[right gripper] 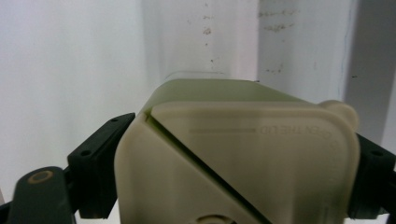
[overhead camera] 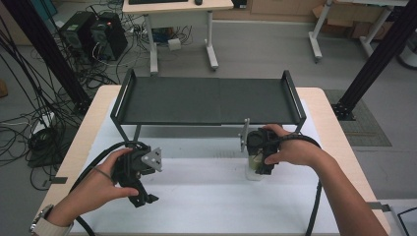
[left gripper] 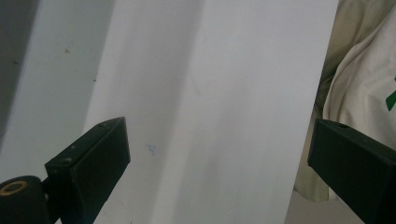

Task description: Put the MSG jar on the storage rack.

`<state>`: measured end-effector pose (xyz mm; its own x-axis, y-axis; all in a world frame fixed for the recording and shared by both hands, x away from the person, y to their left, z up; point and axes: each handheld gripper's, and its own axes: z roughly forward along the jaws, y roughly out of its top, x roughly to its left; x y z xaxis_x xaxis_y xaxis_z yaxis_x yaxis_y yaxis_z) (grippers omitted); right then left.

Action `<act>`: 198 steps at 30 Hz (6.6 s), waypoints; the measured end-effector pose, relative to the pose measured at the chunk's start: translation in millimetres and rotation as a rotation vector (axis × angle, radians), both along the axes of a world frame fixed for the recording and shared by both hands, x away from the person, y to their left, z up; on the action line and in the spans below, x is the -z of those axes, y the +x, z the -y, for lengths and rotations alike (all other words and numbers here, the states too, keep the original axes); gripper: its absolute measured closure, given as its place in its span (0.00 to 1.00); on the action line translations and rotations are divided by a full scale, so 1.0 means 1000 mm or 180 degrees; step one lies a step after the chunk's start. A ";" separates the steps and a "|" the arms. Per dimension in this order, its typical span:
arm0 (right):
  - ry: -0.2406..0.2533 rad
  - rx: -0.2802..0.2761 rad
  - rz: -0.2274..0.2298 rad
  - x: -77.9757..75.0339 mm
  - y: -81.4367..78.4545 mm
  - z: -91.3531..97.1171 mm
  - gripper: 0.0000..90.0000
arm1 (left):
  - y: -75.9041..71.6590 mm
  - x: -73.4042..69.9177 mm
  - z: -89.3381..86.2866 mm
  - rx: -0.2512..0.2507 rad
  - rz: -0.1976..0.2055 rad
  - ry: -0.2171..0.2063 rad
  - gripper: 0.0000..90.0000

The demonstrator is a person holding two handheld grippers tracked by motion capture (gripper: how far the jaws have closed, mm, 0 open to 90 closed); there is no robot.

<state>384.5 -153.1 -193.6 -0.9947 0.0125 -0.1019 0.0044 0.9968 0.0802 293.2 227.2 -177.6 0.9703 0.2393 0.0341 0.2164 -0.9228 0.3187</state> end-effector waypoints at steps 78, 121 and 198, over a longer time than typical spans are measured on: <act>-0.0094 -0.0053 0.0198 -0.142 0.000 -0.010 0.32 | 0.003 0.006 -0.003 0.0015 0.0011 -0.0057 0.07; -0.0113 0.0018 0.0087 -0.151 0.143 -0.046 0.32 | 0.016 0.019 -0.019 -0.0202 -0.0056 -0.0121 0.07; 0.0381 0.0501 0.0009 -0.054 -0.043 0.086 0.09 | -0.012 0.029 0.011 -0.0084 -0.0057 -0.0112 0.06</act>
